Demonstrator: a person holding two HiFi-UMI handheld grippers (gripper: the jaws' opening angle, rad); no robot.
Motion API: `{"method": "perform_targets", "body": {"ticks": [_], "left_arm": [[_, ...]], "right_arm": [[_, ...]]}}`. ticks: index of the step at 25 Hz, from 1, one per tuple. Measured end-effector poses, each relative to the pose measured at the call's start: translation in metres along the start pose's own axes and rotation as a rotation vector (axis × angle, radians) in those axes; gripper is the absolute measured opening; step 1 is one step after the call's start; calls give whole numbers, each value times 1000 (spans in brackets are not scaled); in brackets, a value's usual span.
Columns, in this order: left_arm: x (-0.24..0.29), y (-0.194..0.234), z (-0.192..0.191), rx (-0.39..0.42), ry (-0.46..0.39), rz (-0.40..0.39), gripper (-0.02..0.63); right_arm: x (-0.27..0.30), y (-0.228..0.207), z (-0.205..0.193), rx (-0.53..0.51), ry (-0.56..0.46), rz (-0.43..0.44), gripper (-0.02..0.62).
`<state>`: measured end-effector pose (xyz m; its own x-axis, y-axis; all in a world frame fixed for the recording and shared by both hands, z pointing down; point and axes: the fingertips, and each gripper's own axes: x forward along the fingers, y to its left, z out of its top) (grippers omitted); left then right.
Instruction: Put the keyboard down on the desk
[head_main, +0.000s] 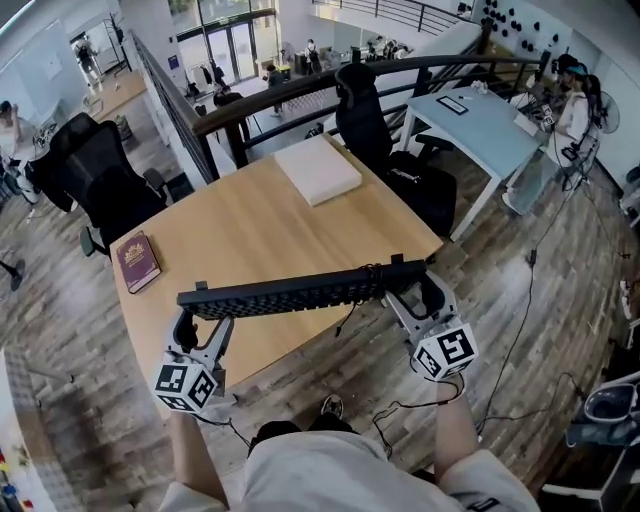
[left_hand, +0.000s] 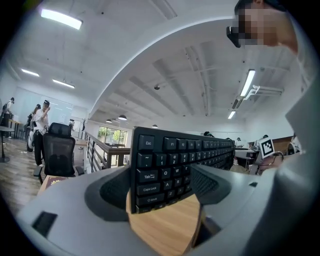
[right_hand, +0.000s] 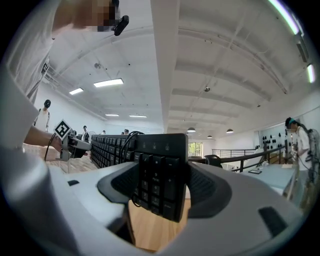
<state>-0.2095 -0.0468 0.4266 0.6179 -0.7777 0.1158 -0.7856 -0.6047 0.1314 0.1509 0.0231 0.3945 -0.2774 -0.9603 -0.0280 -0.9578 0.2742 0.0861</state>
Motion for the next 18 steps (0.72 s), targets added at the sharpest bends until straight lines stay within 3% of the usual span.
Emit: {"method": "perform_targets", "body": {"ticks": [9, 18], "left_arm": [[2, 22, -22, -32, 55, 112, 373], [32, 76, -50, -101, 115, 134, 373]], "right_arm": [[59, -5, -33, 44, 31, 116, 294], [126, 1, -67, 64, 119, 151, 293]]}}
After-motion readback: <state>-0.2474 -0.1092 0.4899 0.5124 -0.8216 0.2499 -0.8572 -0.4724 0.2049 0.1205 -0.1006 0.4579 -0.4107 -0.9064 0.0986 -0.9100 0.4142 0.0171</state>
